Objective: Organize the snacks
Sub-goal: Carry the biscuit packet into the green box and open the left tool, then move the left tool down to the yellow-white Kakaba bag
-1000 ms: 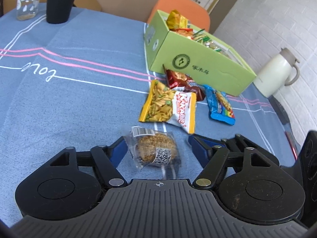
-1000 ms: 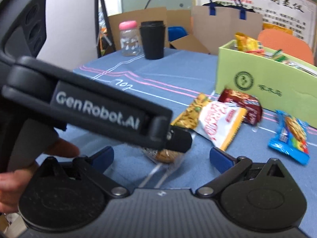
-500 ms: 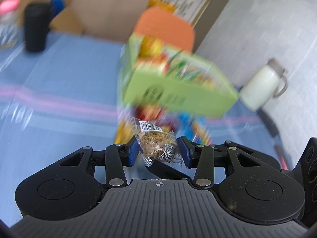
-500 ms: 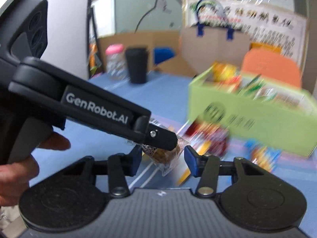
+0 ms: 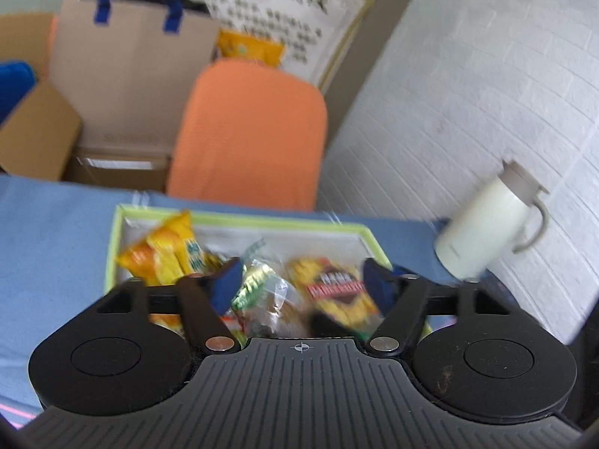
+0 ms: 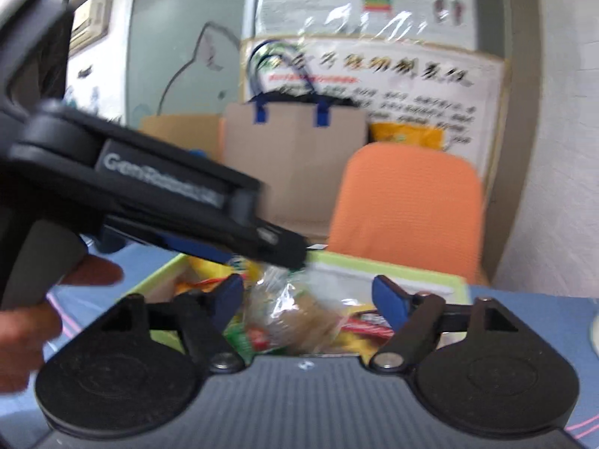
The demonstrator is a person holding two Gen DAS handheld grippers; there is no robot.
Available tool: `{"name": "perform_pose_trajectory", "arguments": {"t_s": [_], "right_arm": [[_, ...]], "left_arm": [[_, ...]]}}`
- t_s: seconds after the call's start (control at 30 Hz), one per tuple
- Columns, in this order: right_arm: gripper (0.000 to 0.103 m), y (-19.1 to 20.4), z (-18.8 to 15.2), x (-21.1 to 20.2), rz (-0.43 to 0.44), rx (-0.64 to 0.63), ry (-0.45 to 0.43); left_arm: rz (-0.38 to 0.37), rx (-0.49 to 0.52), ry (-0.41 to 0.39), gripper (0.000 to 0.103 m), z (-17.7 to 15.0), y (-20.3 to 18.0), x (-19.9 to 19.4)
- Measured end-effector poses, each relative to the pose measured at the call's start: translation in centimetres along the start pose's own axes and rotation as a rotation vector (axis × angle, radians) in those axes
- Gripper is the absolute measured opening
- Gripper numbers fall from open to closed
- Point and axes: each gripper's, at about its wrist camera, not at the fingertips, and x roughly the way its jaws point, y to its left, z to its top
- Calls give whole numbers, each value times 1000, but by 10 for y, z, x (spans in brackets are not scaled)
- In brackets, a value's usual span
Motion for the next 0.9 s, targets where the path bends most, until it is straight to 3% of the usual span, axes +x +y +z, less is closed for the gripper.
{"name": "perform_pose_trajectory", "arguments": {"t_s": [0.03, 0.2, 0.23, 0.5, 0.6, 0.7, 0.8, 0.9], "right_arm": [[96, -3, -3, -9, -15, 0, -18], [95, 6, -30, -48, 24, 7, -36], [101, 12, -37, -55, 46, 11, -26], [102, 93, -93, -57, 262, 16, 164], [102, 120, -97, -52, 285, -48, 178], [102, 141, -86, -47, 323, -174, 146], [102, 157, -85, -25, 393, -227, 208], [102, 166, -90, -16, 374, -242, 281]], "left_arm": [[7, 2, -28, 66, -2, 1, -8], [37, 6, -83, 75, -26, 15, -53], [54, 4, -86, 76, -34, 19, -61], [192, -94, 28, 76, -119, 61, -90], [196, -171, 86, 74, -139, 83, -91], [132, -229, 125, 71, -145, 98, -91], [116, -273, 114, 70, -145, 104, -99], [140, -262, 87, 71, -146, 105, -114]]}}
